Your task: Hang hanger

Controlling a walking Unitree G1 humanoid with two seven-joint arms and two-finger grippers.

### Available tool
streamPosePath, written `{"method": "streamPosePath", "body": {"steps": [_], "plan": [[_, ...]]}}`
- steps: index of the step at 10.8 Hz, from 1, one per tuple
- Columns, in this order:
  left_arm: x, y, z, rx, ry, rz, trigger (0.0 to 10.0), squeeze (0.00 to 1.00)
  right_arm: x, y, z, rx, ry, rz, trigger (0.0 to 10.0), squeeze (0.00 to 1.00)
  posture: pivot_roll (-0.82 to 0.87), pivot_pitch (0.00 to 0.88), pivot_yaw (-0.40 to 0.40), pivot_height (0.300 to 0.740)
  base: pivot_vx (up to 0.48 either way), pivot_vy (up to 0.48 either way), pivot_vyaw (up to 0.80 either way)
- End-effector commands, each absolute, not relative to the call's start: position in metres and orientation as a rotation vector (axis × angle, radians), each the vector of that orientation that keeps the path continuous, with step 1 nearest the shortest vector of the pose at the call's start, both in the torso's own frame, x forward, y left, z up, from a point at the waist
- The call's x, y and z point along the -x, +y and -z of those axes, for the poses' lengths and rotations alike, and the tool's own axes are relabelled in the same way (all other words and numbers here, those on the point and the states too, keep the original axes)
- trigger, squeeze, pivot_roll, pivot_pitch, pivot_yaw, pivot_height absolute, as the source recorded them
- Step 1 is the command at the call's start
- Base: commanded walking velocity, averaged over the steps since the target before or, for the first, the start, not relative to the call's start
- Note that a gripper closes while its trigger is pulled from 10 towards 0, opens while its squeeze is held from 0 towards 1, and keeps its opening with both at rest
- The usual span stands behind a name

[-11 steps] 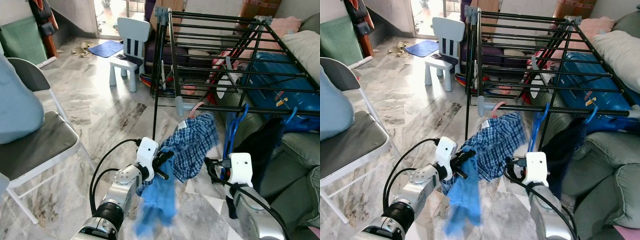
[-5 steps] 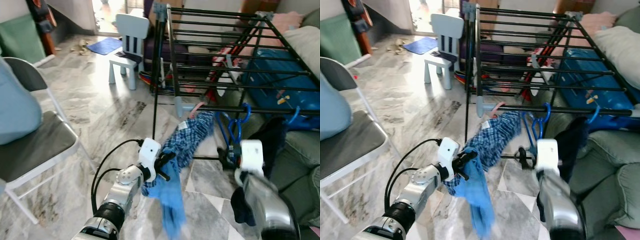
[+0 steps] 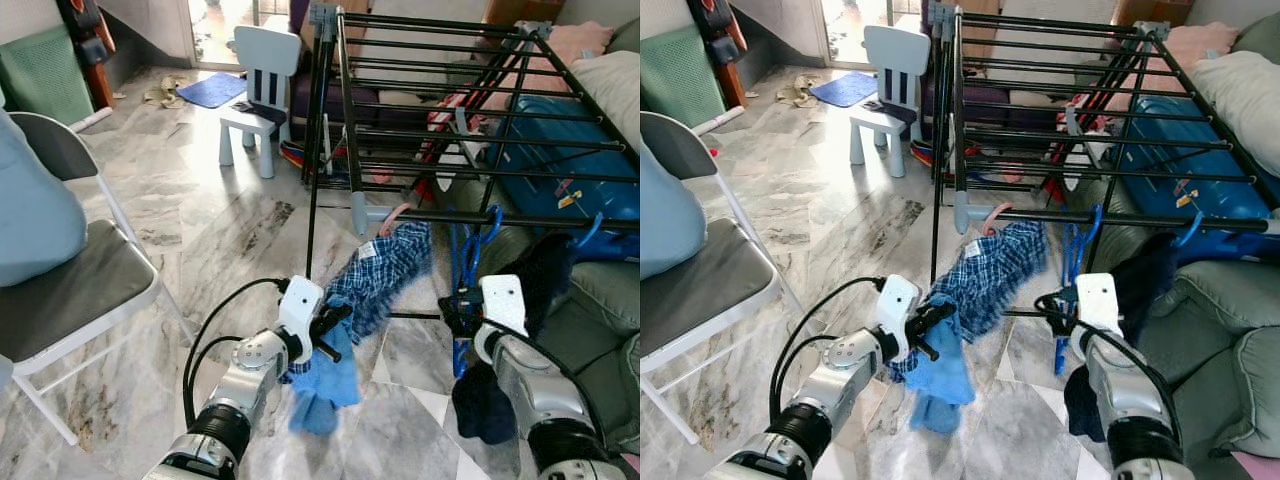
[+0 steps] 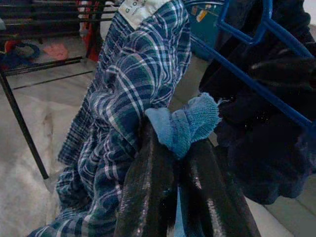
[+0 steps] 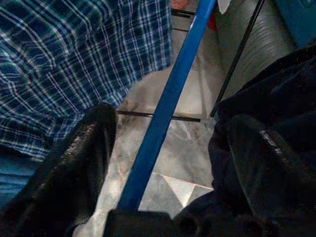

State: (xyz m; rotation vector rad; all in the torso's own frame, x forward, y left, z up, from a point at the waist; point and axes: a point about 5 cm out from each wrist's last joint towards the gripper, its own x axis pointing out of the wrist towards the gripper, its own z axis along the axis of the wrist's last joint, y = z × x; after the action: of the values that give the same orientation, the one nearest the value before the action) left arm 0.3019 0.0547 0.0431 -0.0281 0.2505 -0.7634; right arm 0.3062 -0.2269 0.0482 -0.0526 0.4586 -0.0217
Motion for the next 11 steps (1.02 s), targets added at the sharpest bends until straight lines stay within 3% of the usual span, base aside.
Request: {"method": "streamPosePath", "body": {"steps": [1,3,4,6,9,11], "plan": [[-0.305,0.051,-0.049,0.015,0.22,0.784,10.0,0.0,-0.311,-0.23,-0.054,0.043,0.436,0.032,0.0,0.0,0.03,0.0,-0.07,0.74,0.0,0.0,0.0],[-0.305,0.05,-0.05,0.012,0.22,0.789,10.0,0.0,-0.312,-0.233,-0.054,0.058,0.431,0.053,0.5,0.0,0.03,0.0,-0.071,0.74,0.0,0.0,0.0],[-0.305,0.05,-0.049,0.011,0.221,0.788,10.0,0.0,-0.312,-0.236,-0.054,0.068,0.428,0.068,0.0,0.0,0.03,0.0,-0.072,0.74,0.0,0.0,0.0],[-0.305,0.05,-0.049,0.008,0.224,0.787,10.0,0.0,-0.31,-0.246,-0.054,0.089,0.429,0.134,0.3,0.0,0.03,0.0,-0.073,0.74,0.0,0.0,0.0],[-0.305,0.049,-0.049,-0.001,0.225,0.792,10.0,0.0,-0.311,-0.249,-0.055,0.092,0.422,0.148,2.5,0.0,0.03,0.0,-0.069,0.74,0.0,0.0,0.0],[-0.305,0.049,-0.049,-0.005,0.225,0.793,10.0,0.0,-0.31,-0.25,-0.053,0.093,0.425,0.153,2.4,0.0,0.03,0.0,-0.067,0.74,0.0,0.0,0.0]]}}
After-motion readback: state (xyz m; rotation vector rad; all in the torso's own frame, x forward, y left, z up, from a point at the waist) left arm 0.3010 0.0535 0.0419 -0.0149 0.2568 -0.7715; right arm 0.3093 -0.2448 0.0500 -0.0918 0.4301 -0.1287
